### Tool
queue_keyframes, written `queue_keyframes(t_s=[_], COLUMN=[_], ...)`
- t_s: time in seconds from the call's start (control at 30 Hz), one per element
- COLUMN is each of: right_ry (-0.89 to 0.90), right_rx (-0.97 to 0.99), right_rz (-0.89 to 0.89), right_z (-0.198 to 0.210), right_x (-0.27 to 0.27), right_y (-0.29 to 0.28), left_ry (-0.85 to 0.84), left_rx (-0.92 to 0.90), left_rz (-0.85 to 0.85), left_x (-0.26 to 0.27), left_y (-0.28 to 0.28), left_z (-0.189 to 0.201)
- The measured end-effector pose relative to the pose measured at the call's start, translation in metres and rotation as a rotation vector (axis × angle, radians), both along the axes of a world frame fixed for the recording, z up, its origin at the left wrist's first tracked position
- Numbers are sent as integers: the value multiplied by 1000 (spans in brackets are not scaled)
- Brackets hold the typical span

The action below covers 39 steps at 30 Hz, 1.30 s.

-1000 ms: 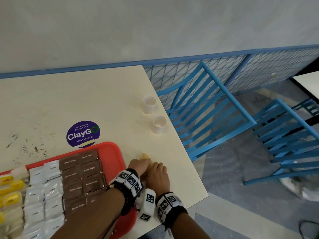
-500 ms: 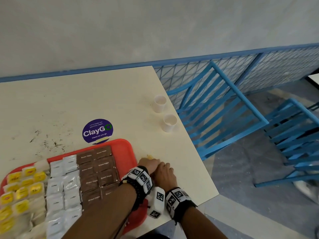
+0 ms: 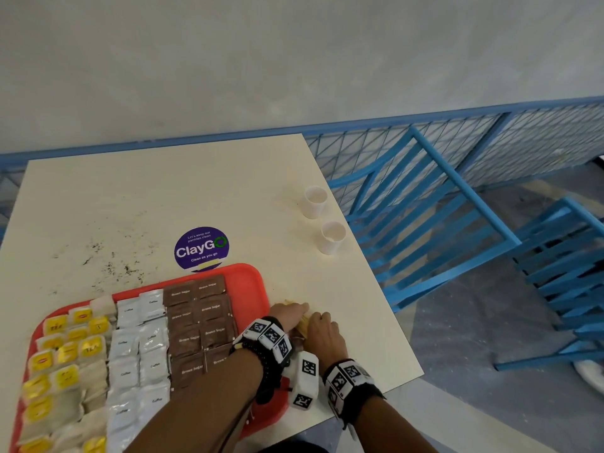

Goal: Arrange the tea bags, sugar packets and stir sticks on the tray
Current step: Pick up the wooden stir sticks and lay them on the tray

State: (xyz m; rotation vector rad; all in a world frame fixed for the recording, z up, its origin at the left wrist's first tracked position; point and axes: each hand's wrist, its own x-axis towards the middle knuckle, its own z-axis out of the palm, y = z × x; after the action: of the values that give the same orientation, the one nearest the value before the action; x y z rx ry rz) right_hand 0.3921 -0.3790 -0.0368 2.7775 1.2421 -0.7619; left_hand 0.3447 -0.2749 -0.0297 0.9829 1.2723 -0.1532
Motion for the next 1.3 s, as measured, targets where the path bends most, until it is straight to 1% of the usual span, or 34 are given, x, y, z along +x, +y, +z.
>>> queue_keyframes(t_s=[0.07, 0.13, 0.23, 0.33, 0.37, 0.4, 0.5, 0.53, 0.57, 0.6, 0.67, 0.73, 0.77, 0.8, 0.83, 0.9, 0.93, 1.0, 1.03, 1.07, 1.13, 1.17, 1.23, 1.27, 1.3], right_ry=[10, 1, 11, 69, 73, 67, 15, -12, -33, -52, -66, -43, -31, 6, 61, 230, 351, 659, 795, 886, 939, 927, 890, 889, 916], right_rx=[28, 49, 85, 113, 126, 138, 160, 159, 168, 187, 255, 328, 362, 402, 480, 742, 894, 1132, 1212, 1263, 1264, 1220, 1120, 1095, 1075], right_rz=[29, 59, 60, 83, 97, 112, 157, 171, 190, 215, 275, 293, 278, 249, 210, 25, -109, -372, -446, -468, -443, -433, -436, -411, -351], right_z=[0, 2, 10, 21, 24, 27, 41, 47, 50, 55, 67, 77, 82, 89, 95, 114, 127, 153, 166, 172, 175, 170, 161, 155, 153], right_x=[1, 4, 11, 18, 21, 23, 25, 24, 21, 16, 2, -11, -14, -15, -15, -16, -18, -26, -32, -39, -57, -65, -76, -77, -75], right_y=[-4, -9, -14, -16, -17, -17, -20, -20, -20, -18, -11, -6, -5, -6, -9, -13, -15, -15, -13, -10, -5, -2, 2, 4, 5], left_ry=[9, -12, -108, -214, -239, -242, -205, -204, -204, -212, -215, -217, -258, -332, -410, -545, -580, -585, -579, -585, -708, -774, -845, -847, -831], left_rx=[-12, -36, -76, -90, -67, -5, 295, 389, 464, 511, 513, 511, 491, 437, 338, 132, 61, -76, -155, -245, -452, -509, -605, -637, -623], left_rz=[-5, 35, 114, 123, 118, 113, 109, 83, 19, -79, -232, -260, -231, -159, -50, 184, 248, 278, 268, 258, 244, 258, 370, 420, 438], left_x=[-3, -5, -9, -15, -18, -21, -32, -37, -39, -40, -41, -43, -45, -49, -54, -68, -74, -84, -87, -89, -92, -92, -95, -98, -102], left_y=[-2, -2, -6, -4, -1, 4, 21, 23, 24, 21, 8, -3, -4, -3, 0, 9, 11, 5, -2, -11, -29, -35, -37, -33, -28], left_z=[2, 2, 18, 37, 45, 53, 76, 84, 91, 98, 110, 121, 128, 132, 137, 146, 146, 143, 140, 137, 143, 146, 152, 152, 151])
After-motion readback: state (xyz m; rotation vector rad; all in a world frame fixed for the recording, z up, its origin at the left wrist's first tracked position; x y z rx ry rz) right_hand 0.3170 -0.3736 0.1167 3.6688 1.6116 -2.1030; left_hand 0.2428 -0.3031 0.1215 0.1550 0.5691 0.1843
